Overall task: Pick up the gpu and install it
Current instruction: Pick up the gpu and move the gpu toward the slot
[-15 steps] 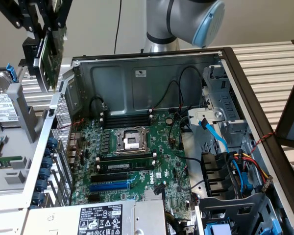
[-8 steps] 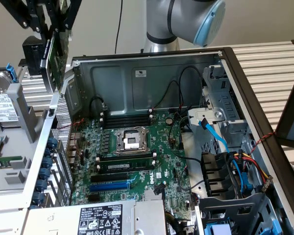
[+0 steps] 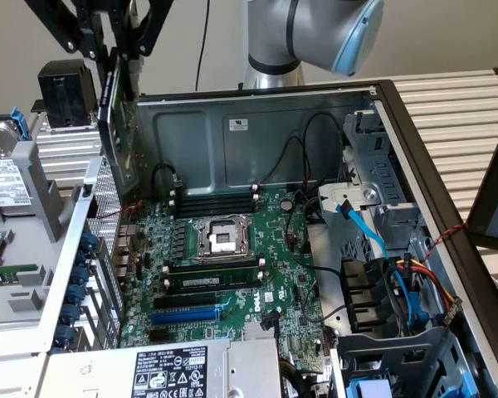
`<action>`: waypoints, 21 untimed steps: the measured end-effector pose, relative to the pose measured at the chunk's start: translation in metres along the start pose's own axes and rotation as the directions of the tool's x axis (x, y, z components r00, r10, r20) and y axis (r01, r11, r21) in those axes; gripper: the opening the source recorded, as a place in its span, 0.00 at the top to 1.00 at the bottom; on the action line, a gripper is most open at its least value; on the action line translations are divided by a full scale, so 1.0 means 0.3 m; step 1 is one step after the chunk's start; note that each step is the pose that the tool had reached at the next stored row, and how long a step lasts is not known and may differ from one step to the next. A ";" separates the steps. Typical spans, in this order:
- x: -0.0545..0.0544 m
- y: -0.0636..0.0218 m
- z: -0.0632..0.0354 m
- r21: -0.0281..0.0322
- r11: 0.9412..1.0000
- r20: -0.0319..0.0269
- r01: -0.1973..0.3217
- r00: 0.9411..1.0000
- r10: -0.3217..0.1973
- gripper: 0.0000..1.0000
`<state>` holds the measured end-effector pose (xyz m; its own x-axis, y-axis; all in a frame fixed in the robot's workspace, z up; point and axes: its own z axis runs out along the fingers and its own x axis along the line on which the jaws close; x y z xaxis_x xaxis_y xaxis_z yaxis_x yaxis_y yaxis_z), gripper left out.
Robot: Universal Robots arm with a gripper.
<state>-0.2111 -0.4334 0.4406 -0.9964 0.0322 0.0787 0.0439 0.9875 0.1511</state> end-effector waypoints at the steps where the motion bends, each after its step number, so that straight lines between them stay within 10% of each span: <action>1: -0.012 -0.004 -0.002 0.000 1.000 -0.001 0.000 1.000 0.000 0.73; 21: -0.211 -0.046 -0.023 0.001 1.000 -0.025 -0.005 1.000 0.005 0.73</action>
<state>-0.1481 -0.4501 0.4404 -0.9940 0.0331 0.1039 0.0485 0.9876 0.1494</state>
